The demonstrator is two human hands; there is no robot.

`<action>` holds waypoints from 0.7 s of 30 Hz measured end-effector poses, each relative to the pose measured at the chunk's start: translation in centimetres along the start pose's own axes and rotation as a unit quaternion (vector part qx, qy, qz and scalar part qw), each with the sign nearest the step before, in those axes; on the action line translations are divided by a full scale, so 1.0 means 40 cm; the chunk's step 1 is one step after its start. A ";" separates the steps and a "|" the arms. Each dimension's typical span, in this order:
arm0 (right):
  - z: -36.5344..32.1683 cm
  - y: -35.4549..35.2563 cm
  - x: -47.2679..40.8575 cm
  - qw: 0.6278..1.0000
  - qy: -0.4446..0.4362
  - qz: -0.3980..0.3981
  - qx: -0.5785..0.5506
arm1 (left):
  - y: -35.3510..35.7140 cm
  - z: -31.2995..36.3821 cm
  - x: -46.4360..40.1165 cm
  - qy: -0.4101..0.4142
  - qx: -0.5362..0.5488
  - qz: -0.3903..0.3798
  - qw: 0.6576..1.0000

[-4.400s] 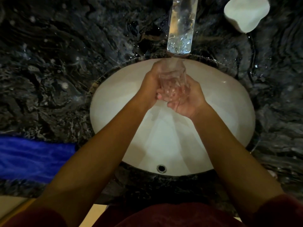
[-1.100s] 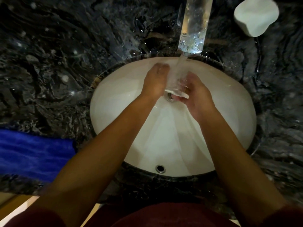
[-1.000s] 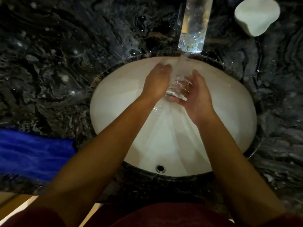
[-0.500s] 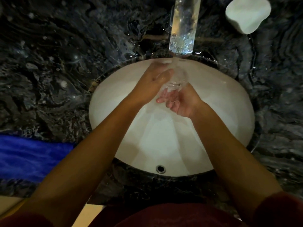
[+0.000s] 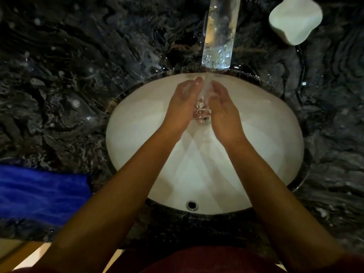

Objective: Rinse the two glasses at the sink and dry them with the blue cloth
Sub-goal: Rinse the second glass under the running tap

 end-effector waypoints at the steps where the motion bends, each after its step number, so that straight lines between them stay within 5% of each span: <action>1: -0.008 0.000 0.007 0.998 -0.049 -0.017 0.018 | 0.006 0.000 0.001 -0.012 0.003 -0.004 1.000; 10: -0.044 -0.013 0.066 0.981 -0.161 -0.076 0.076 | 0.008 -0.004 0.005 -0.138 0.154 -0.120 0.971; 17: -0.069 -0.052 -0.035 0.988 0.005 -0.066 -0.138 | 0.010 -0.010 0.021 -0.209 0.217 -0.235 0.924; 21: -0.057 -0.054 -0.020 0.992 0.008 -0.071 -0.104 | -0.011 -0.034 0.049 -0.225 0.237 -0.256 0.910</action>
Point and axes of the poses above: each hand's wrist, its own x-axis away from the middle knuckle, its own y-axis out of the palm, z = x × y, the point moved 1 cm from there along -x, towards the middle knuckle, and after that the axes turned 15 degrees about -y, right-handed, at the moved point
